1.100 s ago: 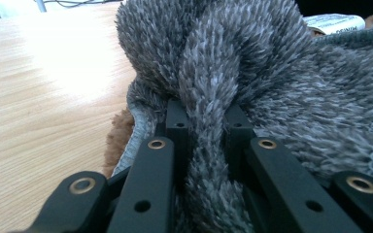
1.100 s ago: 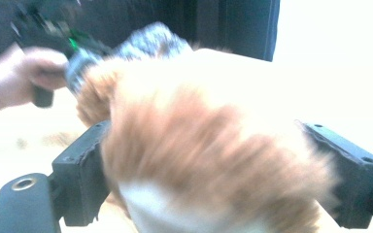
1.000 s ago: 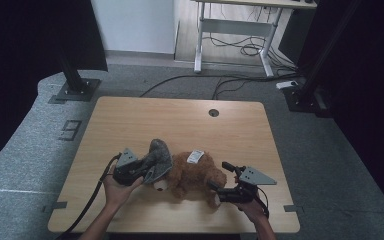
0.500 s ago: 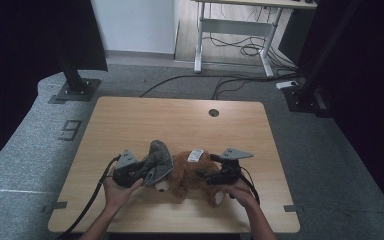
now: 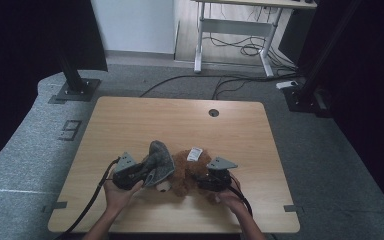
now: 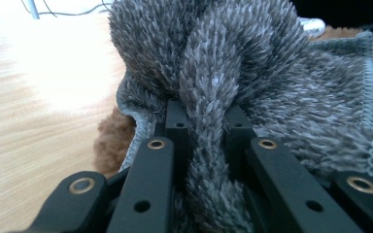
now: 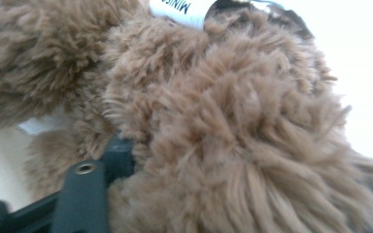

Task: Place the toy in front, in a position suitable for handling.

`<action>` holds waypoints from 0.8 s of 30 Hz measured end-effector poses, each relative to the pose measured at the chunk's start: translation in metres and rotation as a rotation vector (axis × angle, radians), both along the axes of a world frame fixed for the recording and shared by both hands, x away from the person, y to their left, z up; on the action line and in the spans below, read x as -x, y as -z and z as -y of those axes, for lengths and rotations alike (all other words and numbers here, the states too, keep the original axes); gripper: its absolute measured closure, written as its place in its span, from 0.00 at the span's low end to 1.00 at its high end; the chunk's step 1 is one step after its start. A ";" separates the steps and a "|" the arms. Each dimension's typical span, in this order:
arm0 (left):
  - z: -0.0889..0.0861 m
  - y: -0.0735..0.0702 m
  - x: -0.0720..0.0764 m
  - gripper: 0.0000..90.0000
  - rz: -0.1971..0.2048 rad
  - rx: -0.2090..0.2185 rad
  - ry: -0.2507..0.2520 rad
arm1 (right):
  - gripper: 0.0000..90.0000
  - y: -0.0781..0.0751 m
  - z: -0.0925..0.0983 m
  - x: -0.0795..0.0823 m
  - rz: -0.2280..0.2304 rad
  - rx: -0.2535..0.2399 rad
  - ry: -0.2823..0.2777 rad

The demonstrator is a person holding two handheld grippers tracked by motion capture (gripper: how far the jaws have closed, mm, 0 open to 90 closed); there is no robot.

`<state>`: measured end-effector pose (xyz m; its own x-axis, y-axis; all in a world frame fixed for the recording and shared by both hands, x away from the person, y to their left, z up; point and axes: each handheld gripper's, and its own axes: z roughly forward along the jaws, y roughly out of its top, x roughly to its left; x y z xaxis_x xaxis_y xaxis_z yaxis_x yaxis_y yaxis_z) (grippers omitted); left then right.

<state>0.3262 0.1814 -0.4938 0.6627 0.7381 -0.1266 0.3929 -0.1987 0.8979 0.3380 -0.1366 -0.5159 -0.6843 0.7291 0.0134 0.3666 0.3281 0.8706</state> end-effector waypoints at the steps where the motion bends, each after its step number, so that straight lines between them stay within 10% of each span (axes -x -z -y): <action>1: 0.001 -0.001 -0.003 0.87 0.004 0.001 -0.005 | 0.47 0.001 -0.001 0.000 0.017 0.006 0.010; 13: 0.012 -0.007 -0.041 0.86 0.005 -0.006 -0.042 | 0.51 0.008 -0.005 -0.031 0.179 -0.008 0.142; 24: 0.006 -0.041 -0.029 0.85 0.012 0.063 0.013 | 0.49 0.016 0.000 0.008 0.245 0.033 0.065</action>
